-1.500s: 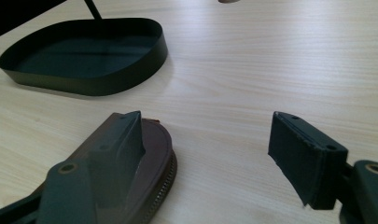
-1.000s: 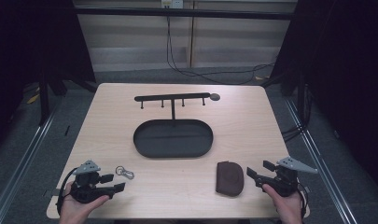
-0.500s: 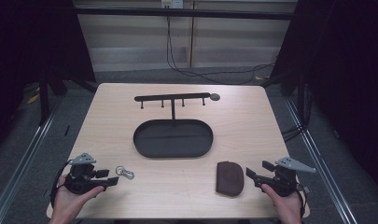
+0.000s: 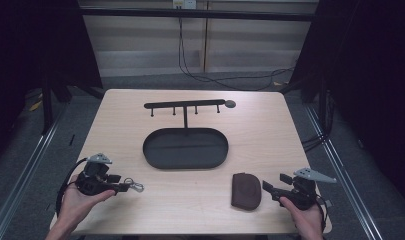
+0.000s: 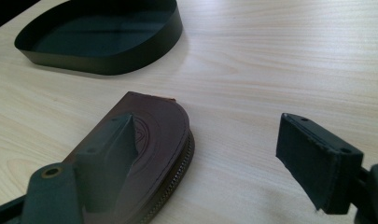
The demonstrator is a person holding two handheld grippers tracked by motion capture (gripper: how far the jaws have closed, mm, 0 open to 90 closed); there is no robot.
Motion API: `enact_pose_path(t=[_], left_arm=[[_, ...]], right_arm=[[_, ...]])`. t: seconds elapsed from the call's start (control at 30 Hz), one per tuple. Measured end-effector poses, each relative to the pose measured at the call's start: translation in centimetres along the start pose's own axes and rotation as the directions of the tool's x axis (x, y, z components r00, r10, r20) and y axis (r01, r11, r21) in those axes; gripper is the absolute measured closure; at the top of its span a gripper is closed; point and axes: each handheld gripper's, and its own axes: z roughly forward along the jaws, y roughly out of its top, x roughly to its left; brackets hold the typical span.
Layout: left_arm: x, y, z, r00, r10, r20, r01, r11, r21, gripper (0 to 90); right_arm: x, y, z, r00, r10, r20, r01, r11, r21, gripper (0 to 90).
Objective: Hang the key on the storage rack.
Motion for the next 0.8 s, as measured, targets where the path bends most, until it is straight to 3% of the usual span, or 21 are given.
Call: enact_pose_path(t=[0.07, 0.17, 0.33, 0.57, 0.8], left_arm=[[0.3, 0.3, 0.2, 0.9998, -0.015, -0.012, 0.015, 0.9999, 0.001, 52.0], [0.5, 0.9, 0.7, 0.9987, 0.011, -0.051, -0.008, 0.9984, 0.057, 53.0], [0.7, 1.9, 1.2, 0.9978, 0.036, -0.055, -0.03, 0.9933, 0.112, 52.8], [1.2, 2.9, 2.1, 0.9991, 0.037, -0.019, -0.033, 0.9862, 0.162, 56.8], [2.1, 3.1, 2.6, 0.9996, 0.027, 0.001, -0.027, 0.9834, 0.179, 61.5]], right_arm=[[0.0, 0.0, 0.0, 1.0, 0.0, -0.002, 0.0, 1.0, 0.004, 19.6], [0.0, 0.0, 0.0, 1.0, 0.001, -0.001, -0.001, 1.0, 0.003, 19.6], [0.0, 0.0, 0.1, 1.0, -0.006, 0.007, 0.006, 1.0, 0.015, 19.7], [0.1, 0.0, 0.2, 0.9999, -0.009, 0.008, 0.009, 1.0, 0.021, 19.7], [0.1, 0.0, 0.3, 1.0, -0.006, 0.003, 0.006, 1.0, 0.029, 19.7]])
